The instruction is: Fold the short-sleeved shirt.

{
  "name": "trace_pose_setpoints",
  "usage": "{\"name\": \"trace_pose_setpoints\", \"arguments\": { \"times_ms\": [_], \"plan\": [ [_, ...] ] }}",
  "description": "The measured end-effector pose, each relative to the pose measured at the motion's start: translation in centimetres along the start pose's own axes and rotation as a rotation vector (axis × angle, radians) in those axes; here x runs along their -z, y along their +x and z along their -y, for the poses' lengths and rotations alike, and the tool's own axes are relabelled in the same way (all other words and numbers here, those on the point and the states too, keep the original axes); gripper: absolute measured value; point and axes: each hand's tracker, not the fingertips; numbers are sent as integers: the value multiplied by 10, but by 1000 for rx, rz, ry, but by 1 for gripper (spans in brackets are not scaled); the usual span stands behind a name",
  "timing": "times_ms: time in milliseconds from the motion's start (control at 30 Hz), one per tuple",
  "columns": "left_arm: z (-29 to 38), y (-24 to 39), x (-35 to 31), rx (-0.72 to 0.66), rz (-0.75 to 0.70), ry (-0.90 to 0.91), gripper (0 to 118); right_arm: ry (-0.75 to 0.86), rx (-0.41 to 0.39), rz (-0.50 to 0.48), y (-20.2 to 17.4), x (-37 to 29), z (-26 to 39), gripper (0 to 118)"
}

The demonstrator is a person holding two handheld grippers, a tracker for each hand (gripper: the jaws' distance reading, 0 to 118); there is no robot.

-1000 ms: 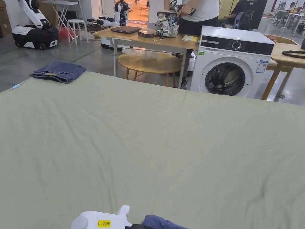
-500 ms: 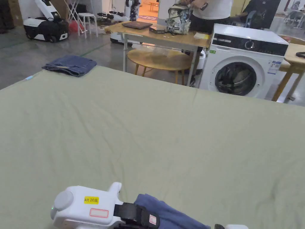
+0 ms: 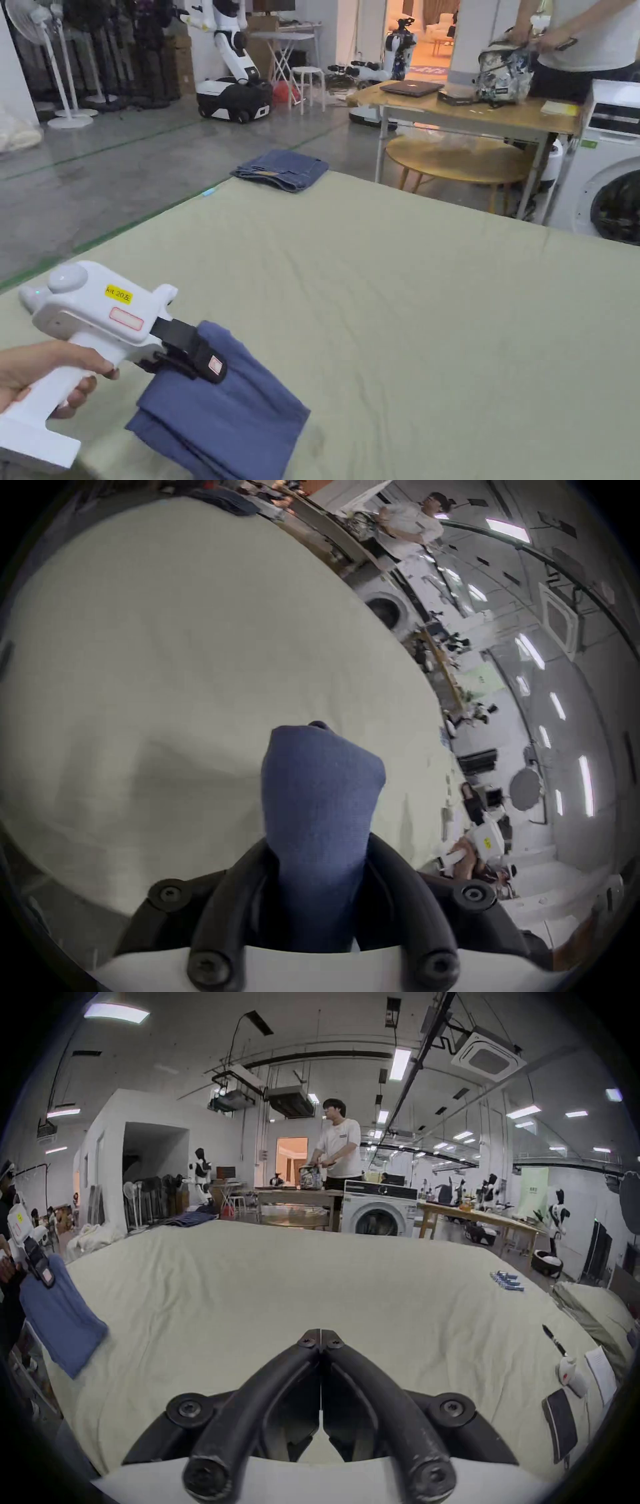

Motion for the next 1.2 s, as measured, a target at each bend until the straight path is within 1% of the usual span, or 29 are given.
{"name": "trace_pose_setpoints", "arguments": {
  "times_ms": [33, 133, 200, 267, 367, 433, 467, 500, 567, 600, 633, 700, 733, 967, 1000, 1033, 1100, 1200],
  "plan": [
    [-7, -12, -16, -37, -37, 2, 14, -1, -2, 13, 1, -4, -5, 0],
    [-18, -32, -52, -60, -117, 19, 14, -23, 0, 48, 12, -4, -5, 0],
    [-25, -47, -70, -94, -196, 32, 14, -33, 7, 64, 24, -1, 0, 0],
    [-28, -56, -75, -121, -254, 31, 14, -47, 7, 78, 29, 0, 2, 0],
    [-38, -77, -71, -154, -287, 7, 14, -68, 9, 92, 32, -1, 6, 0],
    [-40, -81, -60, -145, -309, -3, 14, -77, 12, 93, 31, 2, 9, 0],
    [-36, -78, -54, -139, -354, -3, 14, -80, 9, 93, 31, 3, 11, 0],
    [-35, -79, -49, -142, -394, -9, 16, -84, 6, 92, 30, 3, 11, 0],
    [-36, -80, -42, -153, -452, -19, 22, -88, 3, 85, 26, 4, 10, 0],
    [-46, -98, -46, -144, -493, -25, 27, -89, 0, 82, 25, 4, 10, 0],
    [-47, -101, -46, -146, -515, -19, 29, -89, -3, 78, 24, 5, 10, 0],
    [-48, -102, -49, -137, -561, -22, 32, -87, -8, 75, 21, 5, 9, 0],
    [-40, -89, -53, -126, -558, -20, 32, -87, -8, 72, 20, 5, 9, 0],
    [-41, -77, -64, -23, -589, 0, 32, -95, -2, 57, 19, 7, 9, 0],
    [-26, -51, -60, -16, -591, -3, 32, -97, -1, 56, 19, 6, 9, 0],
    [-23, -43, -59, -16, -596, 0, 32, -97, -2, 55, 19, 6, 9, 0],
    [-20, -34, -58, -5, -625, 12, 32, -98, -1, 53, 20, 6, 11, 0],
    [-16, -29, -57, 57, -644, 13, 34, -100, 5, 53, 21, 5, 11, 0]
  ]
}}
